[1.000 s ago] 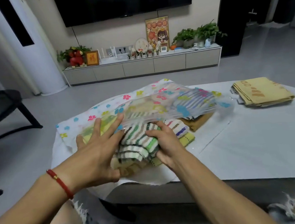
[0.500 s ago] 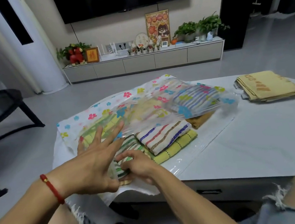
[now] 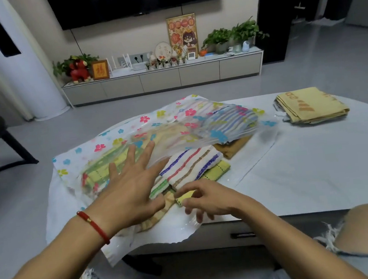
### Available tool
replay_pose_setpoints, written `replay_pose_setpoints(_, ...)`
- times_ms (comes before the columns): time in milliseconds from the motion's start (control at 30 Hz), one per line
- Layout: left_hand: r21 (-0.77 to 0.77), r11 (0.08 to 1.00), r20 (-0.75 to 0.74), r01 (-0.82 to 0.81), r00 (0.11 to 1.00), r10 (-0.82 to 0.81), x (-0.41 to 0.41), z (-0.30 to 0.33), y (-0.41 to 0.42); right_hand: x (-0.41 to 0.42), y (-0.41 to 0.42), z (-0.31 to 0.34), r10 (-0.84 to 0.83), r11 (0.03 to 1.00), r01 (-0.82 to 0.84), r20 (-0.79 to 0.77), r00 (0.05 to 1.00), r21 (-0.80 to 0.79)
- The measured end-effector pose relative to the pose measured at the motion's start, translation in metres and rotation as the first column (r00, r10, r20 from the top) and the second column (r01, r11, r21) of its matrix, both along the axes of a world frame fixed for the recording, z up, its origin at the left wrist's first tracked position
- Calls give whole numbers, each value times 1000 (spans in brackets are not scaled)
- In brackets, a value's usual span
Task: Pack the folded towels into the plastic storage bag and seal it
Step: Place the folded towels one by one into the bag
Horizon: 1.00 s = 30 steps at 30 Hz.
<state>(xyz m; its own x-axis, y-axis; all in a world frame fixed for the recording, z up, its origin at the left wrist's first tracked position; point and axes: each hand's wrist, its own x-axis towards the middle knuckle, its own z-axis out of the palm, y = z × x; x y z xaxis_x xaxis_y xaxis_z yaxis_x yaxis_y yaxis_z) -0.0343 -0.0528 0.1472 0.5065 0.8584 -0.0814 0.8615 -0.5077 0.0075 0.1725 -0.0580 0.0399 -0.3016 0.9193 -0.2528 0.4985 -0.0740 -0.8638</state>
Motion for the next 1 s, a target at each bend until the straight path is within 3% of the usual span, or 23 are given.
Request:
replay_pose_setpoints(133,127,989,-49,75,996,-70,52,-11,24,79,-15,17,-107,994,106,175,979,13)
replay_pose_setpoints(300,205,965,-149,163,980,-134,125,-9,59,180,-6,20,-472,881,467,82,878,72)
replay_pose_setpoints(400,201,948,-251,246,948,-193,164,-8,80,232,18,7,-733,677,710,79,676,195)
replay_pose_setpoints(500,189,924,-338,331,906,-255,196,-14,99,286,54,-3,-874,485,769,218,434,417)
replay_pose_setpoints(700,211,919,-276,334,922,-272,220,-3,142,383,118,-18,-930,353,701,311,195,619)
replay_pose_setpoints(767,216,931,-201,295,946,-254,219,7,158,406,141,-21,-919,365,718,352,176,593)
replay_pose_setpoints(900,215,942,-81,259,966,-247,210,20,177,441,174,-27,-887,342,854,435,155,392)
replay_pose_setpoints(1000,249,936,-62,248,969,-240,210,23,179,454,184,-31,-876,320,854,471,103,409)
